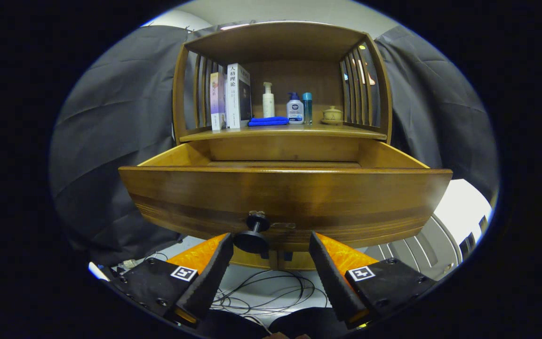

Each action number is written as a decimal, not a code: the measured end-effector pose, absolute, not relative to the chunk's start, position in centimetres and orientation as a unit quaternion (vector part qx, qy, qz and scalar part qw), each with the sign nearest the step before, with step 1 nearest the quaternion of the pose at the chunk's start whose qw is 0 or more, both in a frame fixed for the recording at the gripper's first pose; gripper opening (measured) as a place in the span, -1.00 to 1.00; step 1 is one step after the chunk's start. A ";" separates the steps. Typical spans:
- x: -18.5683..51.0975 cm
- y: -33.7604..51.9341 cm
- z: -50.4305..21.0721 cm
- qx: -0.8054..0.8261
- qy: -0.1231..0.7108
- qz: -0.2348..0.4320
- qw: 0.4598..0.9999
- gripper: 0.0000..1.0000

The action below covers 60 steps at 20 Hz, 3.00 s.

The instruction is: Pull open the drawer, take out the items inside it, and place them on the countertop above the cabinet.

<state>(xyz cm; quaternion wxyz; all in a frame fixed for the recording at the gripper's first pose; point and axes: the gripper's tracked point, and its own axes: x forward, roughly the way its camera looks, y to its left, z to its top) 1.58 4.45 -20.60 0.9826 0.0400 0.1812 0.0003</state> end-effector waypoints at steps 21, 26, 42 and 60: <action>3.8 -0.8 -2.7 -0.021 0.081 0.003 0.996 1.00; 7.9 0.8 -1.7 0.030 0.121 0.041 0.991 1.00; 20.6 5.2 -8.9 -0.052 0.296 0.113 0.947 1.00; 23.2 5.9 -21.8 -0.044 0.530 0.120 0.838 0.99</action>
